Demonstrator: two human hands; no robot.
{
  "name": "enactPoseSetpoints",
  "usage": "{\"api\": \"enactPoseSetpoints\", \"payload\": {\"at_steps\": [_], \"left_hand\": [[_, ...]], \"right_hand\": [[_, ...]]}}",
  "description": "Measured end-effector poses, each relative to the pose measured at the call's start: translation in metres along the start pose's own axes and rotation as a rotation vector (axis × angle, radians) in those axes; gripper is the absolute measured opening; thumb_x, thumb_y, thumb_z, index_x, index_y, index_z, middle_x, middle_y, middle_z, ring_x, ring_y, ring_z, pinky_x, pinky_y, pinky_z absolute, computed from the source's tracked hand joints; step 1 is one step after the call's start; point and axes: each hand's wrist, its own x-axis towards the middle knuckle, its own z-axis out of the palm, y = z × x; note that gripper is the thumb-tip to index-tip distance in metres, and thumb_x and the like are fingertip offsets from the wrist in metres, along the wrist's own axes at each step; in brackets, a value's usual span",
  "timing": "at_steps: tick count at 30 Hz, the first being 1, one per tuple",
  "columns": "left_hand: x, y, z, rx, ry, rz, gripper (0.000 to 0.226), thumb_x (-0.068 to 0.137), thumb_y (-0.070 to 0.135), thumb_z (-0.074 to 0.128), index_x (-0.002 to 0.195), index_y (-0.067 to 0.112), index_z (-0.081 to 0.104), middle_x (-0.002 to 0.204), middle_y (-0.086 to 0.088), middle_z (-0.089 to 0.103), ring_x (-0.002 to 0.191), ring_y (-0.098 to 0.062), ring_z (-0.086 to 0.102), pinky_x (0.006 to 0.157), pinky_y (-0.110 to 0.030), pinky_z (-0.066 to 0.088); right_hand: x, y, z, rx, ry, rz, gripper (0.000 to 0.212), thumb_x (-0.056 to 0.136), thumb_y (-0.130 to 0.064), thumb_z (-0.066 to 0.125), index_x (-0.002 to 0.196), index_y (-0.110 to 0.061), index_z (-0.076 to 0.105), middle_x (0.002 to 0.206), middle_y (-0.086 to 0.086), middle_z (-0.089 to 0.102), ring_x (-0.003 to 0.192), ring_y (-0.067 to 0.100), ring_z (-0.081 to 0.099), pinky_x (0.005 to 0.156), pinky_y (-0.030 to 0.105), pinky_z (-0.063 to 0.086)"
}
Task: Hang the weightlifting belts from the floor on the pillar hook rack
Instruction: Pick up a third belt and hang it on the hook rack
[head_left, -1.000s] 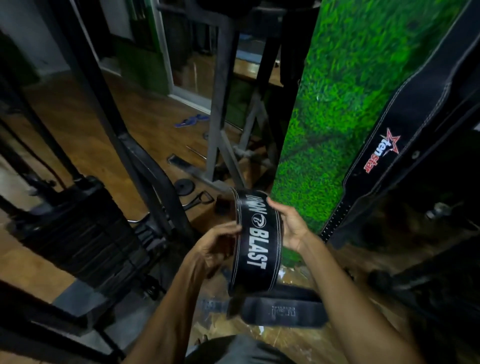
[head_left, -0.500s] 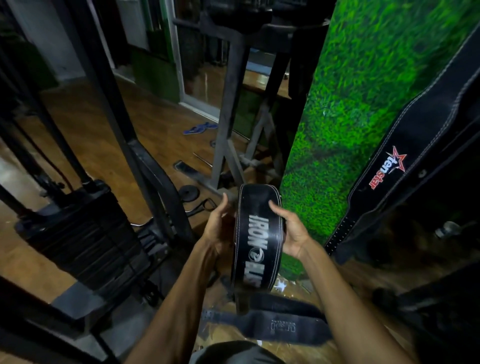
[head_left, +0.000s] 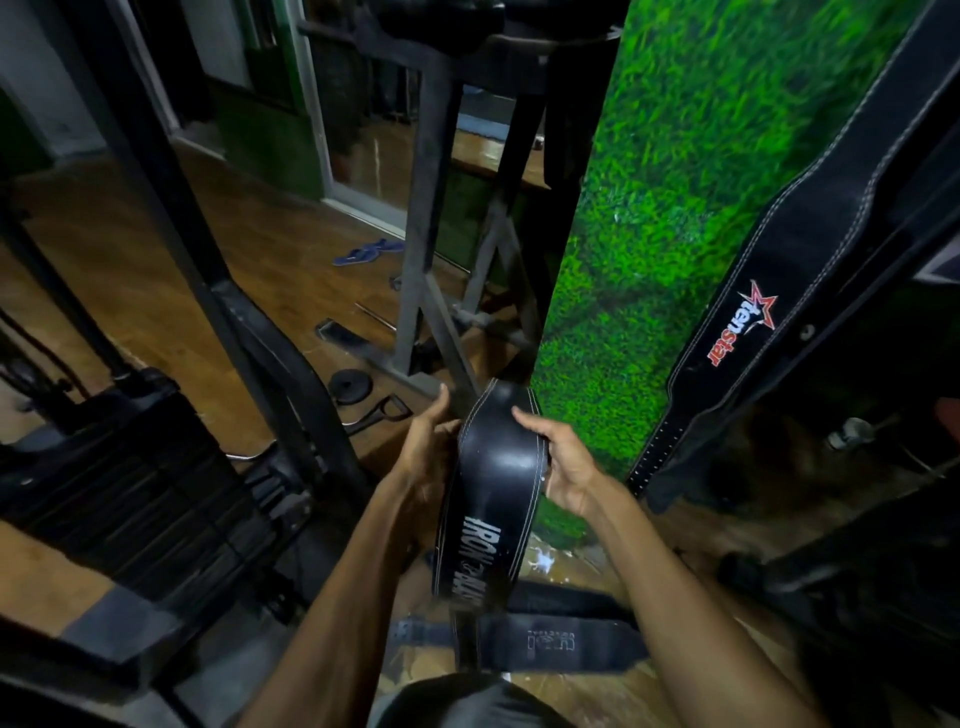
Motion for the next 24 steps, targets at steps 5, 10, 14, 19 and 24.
{"api": "enactPoseSetpoints", "payload": {"at_steps": [5,10,14,19,24], "left_hand": [[0.004,0.005,0.016,0.064,-0.051,0.025,0.060,0.103,0.053,0.042,0.125,0.003,0.068,0.112,-0.017,0.074,0.097,-0.026,0.073,0.093,-0.037,0.057],[0.011,-0.001,0.014,0.233,-0.020,0.091,0.022,0.092,0.019,0.071,0.110,0.007,0.075,0.124,-0.025,0.070,0.104,-0.032,0.068,0.108,-0.048,0.050],[0.005,-0.003,0.008,0.319,-0.050,0.185,0.013,0.089,-0.001,0.068,0.096,0.007,0.076,0.102,-0.019,0.075,0.088,-0.027,0.070,0.094,-0.042,0.055],[-0.007,-0.007,0.006,0.226,-0.118,0.191,0.033,0.081,0.000,0.072,0.113,0.004,0.073,0.108,-0.019,0.073,0.092,-0.030,0.070,0.095,-0.043,0.054],[-0.014,0.006,0.017,0.161,-0.068,0.255,0.028,0.084,-0.003,0.070,0.112,-0.002,0.070,0.098,-0.018,0.074,0.082,-0.027,0.072,0.082,-0.038,0.061]], "right_hand": [[0.001,0.006,0.011,0.015,-0.024,-0.012,0.035,0.093,-0.033,0.067,0.113,-0.006,0.076,0.096,0.012,0.079,0.078,0.022,0.075,0.084,0.033,0.058],[0.003,0.014,0.019,-0.020,0.185,-0.115,0.032,0.091,-0.020,0.073,0.115,0.000,0.074,0.097,0.014,0.079,0.082,0.023,0.075,0.081,0.031,0.059],[0.003,0.021,0.019,-0.164,0.316,-0.216,0.015,0.084,-0.007,0.080,0.098,-0.007,0.077,0.104,0.013,0.079,0.097,0.024,0.074,0.093,0.035,0.056],[-0.006,0.024,0.013,-0.281,0.226,-0.338,0.032,0.083,0.009,0.074,0.109,-0.010,0.073,0.094,-0.002,0.077,0.084,0.007,0.070,0.072,0.011,0.052],[-0.016,0.035,0.013,-0.363,0.152,-0.325,0.036,0.077,0.013,0.075,0.098,-0.016,0.077,0.101,0.005,0.080,0.089,0.016,0.073,0.088,0.031,0.056]]}}
